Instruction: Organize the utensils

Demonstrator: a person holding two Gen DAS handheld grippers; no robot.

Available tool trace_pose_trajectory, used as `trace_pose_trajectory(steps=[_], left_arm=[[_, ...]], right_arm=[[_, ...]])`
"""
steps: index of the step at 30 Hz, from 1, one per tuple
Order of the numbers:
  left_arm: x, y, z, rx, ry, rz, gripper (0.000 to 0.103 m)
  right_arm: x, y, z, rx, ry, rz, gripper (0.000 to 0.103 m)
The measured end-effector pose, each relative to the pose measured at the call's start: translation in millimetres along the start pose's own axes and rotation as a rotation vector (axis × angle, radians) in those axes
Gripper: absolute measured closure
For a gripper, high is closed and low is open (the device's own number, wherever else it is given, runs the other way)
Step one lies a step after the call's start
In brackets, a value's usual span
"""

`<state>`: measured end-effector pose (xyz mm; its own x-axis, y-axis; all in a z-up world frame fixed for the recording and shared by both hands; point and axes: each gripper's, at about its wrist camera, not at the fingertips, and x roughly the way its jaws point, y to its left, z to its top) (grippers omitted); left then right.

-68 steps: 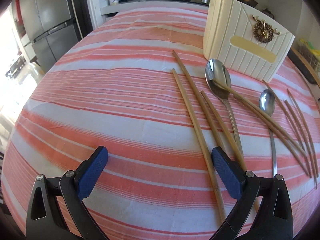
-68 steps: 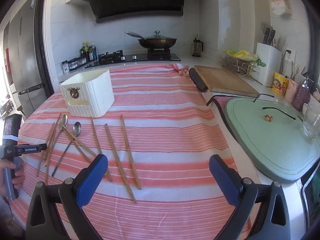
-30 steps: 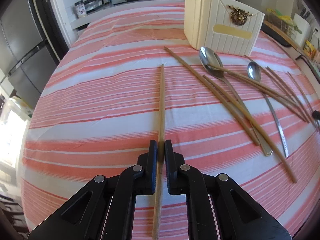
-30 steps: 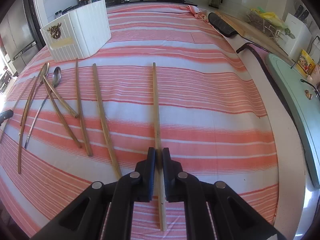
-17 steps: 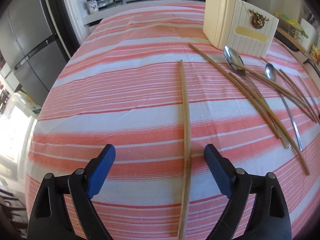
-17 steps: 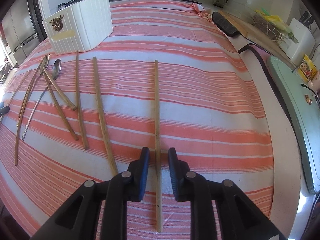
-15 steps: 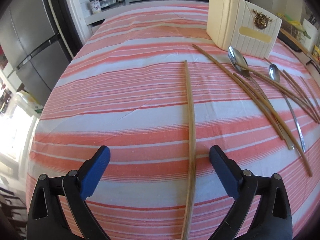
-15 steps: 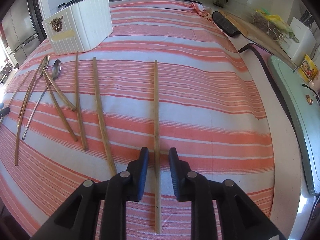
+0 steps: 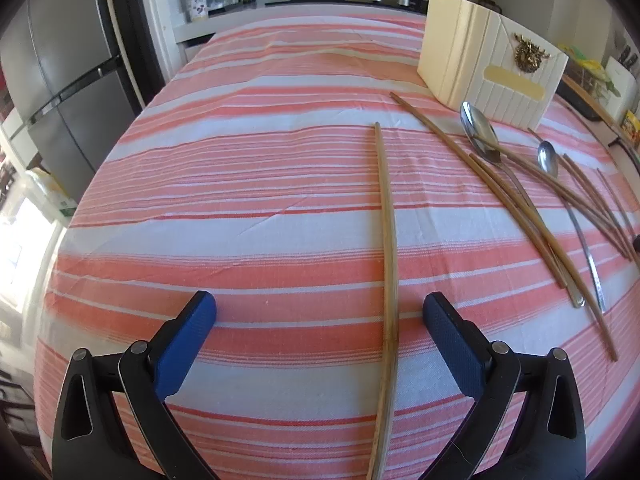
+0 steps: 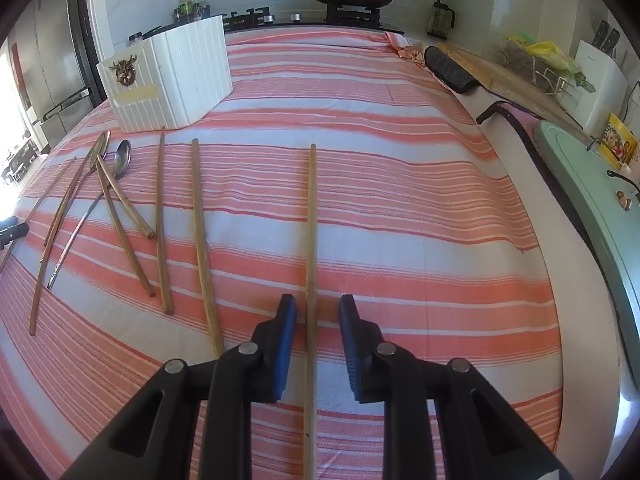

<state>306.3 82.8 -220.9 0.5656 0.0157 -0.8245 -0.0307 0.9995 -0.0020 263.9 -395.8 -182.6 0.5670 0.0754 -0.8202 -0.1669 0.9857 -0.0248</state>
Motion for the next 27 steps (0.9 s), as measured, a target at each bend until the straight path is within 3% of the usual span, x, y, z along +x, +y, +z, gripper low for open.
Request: trace_pose_trajectory(steps=[3,10,16,23,24,25,26,27], left_arm=[[2,-1,3,0.005,0.026,-0.012,0.000],[11,-1,30,0.054,0.149,-0.084,0.004],[33,-12,65,0.111,0.199,-0.070,0.019],[51,-25,103,0.172,0.264,-0.089,0.051],[54,-27,106,0.179,0.270,-0.089,0.061],[57,-29,111,0.182,0.272,-0.097,0.067],[59,-29,116,0.175,0.274,-0.114,0.086],[62,-29,120,0.165,0.276,-0.130,0.098]], right_arm=[[-1,2,1,-0.016,0.018,-0.002,0.080],[8,0,19,-0.061,0.178,0.064,0.080],[33,1,54,-0.120,0.263,0.099,0.080],[66,9,98,-0.165,0.284,0.077,0.080],[69,10,103,-0.162,0.285,0.072,0.081],[72,12,108,-0.156,0.290,0.071,0.090],[76,13,113,-0.146,0.296,0.072,0.096],[79,14,118,-0.131,0.299,0.069,0.097]])
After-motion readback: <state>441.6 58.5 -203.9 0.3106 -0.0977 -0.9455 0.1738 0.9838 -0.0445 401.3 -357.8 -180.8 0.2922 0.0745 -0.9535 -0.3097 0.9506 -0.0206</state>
